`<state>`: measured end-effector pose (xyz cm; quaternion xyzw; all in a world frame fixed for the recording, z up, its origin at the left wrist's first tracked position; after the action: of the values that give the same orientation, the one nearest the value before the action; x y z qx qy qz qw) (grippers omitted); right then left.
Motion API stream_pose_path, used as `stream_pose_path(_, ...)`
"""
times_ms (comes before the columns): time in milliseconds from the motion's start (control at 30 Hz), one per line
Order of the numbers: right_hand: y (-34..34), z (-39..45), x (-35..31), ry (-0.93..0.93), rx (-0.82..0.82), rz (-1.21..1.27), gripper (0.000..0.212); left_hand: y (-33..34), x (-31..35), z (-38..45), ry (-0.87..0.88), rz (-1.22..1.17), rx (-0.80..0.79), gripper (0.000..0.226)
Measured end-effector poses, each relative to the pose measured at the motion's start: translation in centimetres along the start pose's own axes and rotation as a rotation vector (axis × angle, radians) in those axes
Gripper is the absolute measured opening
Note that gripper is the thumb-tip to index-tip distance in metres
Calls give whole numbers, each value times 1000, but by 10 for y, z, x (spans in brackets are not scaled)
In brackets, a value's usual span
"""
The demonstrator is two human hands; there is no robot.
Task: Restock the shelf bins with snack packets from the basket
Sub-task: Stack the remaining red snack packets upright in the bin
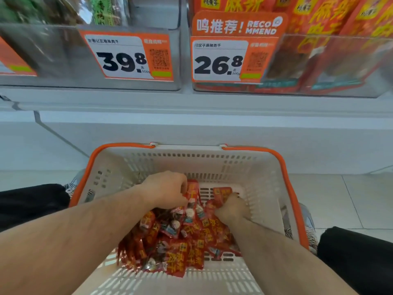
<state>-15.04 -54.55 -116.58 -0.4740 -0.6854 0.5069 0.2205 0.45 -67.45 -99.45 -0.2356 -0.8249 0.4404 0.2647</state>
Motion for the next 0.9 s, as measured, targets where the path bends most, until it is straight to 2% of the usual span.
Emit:
stream_pose_path(100,-14,-6,-6,-12,21,92,81,-1,2,-2,-23,-44,-30,17)
stream_pose_path(200,-20,-19,-6,-101,-69,38,61,-8,9,-7,-15,-85,3,13)
stream_pose_path(267,-22,-22,4,-91,-82,-21,57,-15,16,-11,3,-105,42,10)
stream_pose_path(400,-16,-13,17,-24,-81,-36,75,-15,23,-17,25,-154,79,13)
stream_pose_path(533,-15,-20,9,0,-126,12,110,-5,22,-17,26,-170,25,28)
stream_pose_path(567,-12,-20,8,6,-116,22,112,-4,21,-16,27,-167,12,30)
stream_pose_path(667,-8,-21,9,-10,-34,-70,96,-1,14,-15,8,-147,-4,30)
stream_pose_path(833,-22,-31,-1,-145,-13,-120,28,5,7,-19,-29,-87,-48,28)
stream_pose_path(900,-36,-34,-7,-227,-3,-178,29,4,10,-19,-45,-121,-55,27)
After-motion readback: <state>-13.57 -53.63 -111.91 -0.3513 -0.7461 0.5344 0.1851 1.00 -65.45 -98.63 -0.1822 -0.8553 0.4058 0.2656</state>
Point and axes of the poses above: each hand's wrist, its own z-axis towards the middle knuckle, its own y-axis out of the palm, x = y × z, the point moved 7 cm from there along z, towards the middle knuckle, and after that the axes turned 13 degrees about x, right-handed, at the moved point
